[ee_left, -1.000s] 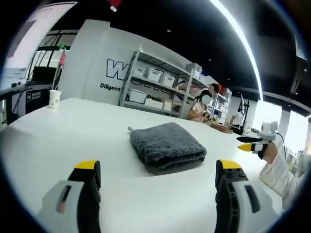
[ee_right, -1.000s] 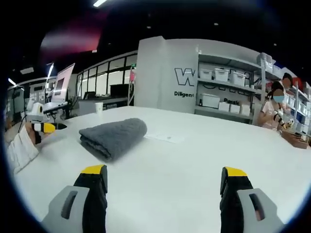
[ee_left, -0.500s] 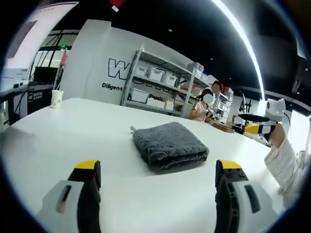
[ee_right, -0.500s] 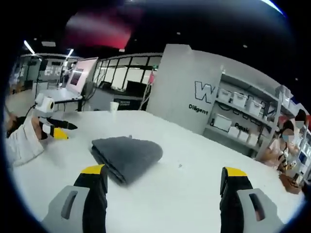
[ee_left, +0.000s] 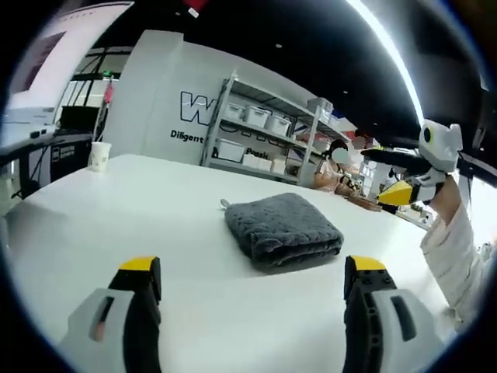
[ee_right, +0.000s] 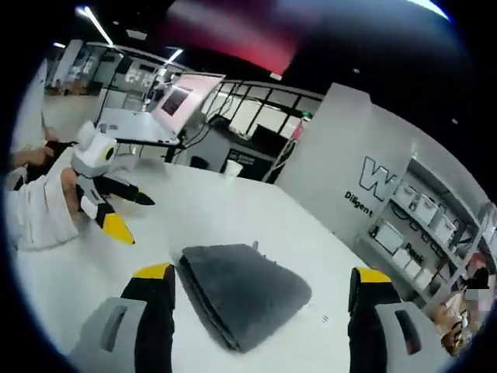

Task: Open the folded towel by lifting each exposed corner and separating the folded layers until the towel lies flat within the target outline without major curled edges

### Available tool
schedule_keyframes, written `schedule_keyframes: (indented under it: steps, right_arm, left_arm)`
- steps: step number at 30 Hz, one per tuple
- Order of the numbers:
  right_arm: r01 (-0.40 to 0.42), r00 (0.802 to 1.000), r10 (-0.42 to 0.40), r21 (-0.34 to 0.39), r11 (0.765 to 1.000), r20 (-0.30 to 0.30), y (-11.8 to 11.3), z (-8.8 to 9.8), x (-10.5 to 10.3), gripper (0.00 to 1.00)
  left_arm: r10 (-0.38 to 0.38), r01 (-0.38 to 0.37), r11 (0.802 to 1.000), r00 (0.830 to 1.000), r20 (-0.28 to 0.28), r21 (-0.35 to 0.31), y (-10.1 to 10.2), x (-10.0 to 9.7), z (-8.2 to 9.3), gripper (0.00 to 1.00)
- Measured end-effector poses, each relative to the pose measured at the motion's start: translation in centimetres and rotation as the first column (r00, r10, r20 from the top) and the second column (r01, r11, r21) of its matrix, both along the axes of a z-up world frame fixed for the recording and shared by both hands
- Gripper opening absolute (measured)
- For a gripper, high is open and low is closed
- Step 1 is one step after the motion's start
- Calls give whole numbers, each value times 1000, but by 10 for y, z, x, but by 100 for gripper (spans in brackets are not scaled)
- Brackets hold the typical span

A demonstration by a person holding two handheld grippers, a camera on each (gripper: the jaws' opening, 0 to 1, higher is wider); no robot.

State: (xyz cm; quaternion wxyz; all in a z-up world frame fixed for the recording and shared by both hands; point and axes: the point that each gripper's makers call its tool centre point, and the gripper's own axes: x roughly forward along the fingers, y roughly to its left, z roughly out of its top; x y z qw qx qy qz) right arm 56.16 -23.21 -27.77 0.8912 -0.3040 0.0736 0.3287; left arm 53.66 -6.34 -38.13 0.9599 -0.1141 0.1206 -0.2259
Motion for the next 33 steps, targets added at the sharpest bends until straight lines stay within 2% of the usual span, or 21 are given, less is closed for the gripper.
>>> schedule_keyframes:
  steps: [3,11,19,26,33]
  right_arm:
    - [-31,1000,31,-57,998,-2,19,-11,3,90]
    - [-89,996,86,-101,991,-34,52,-37,14,85]
    - [-135,989,126,-139,981,-73,68,-62,21,79]
    - [-156,984,140,-152,976,-110,70,-82,26,73]
    - [-177,979,158,-152,972,-127,73,-93,27,66]
  left_arm:
    - [1,-1,1000,1000,1,-1,1,0,0,97]
    - [14,-14,1000,1000,-10,4,5,0,-2,97]
    - [26,-26,1000,999,-18,7,10,1,-3,96]
    - [31,-31,999,999,-25,10,12,2,-4,96]
    - [32,-32,999,999,-21,10,12,3,-3,96]
